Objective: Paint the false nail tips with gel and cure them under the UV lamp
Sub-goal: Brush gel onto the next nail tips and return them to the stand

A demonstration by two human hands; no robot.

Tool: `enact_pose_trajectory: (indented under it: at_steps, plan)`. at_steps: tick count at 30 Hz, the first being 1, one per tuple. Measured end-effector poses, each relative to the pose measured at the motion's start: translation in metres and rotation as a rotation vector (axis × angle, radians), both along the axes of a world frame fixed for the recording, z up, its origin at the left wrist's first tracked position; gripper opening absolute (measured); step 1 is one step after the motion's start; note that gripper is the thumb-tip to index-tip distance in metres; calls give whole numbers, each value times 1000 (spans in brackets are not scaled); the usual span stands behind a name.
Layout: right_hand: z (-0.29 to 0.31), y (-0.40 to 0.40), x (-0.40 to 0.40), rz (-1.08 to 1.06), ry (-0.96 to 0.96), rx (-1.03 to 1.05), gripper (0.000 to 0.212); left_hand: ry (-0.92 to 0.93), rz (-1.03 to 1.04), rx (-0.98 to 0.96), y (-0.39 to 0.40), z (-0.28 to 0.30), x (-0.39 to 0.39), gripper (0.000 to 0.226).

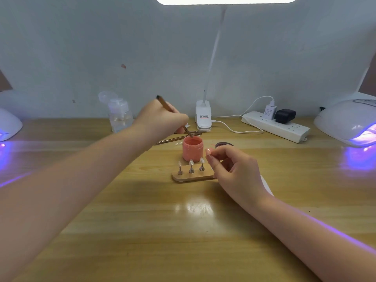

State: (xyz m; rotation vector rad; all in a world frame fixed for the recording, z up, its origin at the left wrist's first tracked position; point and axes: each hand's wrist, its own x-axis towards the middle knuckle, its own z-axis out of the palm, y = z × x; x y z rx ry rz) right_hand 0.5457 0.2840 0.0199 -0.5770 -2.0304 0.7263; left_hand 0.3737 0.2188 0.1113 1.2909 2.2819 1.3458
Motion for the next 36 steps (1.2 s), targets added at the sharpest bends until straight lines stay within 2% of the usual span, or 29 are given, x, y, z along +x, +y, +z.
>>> enact_pose_trajectory:
  at_steps: [4,10,13,20,25,28,32,36]
  plan:
    - [-1,1,-1,0,18,12,4,21,-59,-189,25,5,1,13]
    - [-2,2,-1,14,27,21,4,39,-18,-308,40,-3,5,11]
    - [-2,3,-1,13,21,27,4,-23,4,-310,38,-6,3,4]
    - [-1,2,-1,16,2,24,6,-450,114,-147,20,-6,-31,9]
    - [1,1,0,21,-7,18,7,-661,145,-148,2,-18,-48,16]
    - [2,0,1,21,-1,18,7,-692,153,-66,-8,-22,-51,16]
    - [2,-1,0,18,2,26,7,-707,68,183,-20,-24,-37,11]
    - [1,0,0,12,3,14,7,-437,-93,357,-36,-39,-6,17]
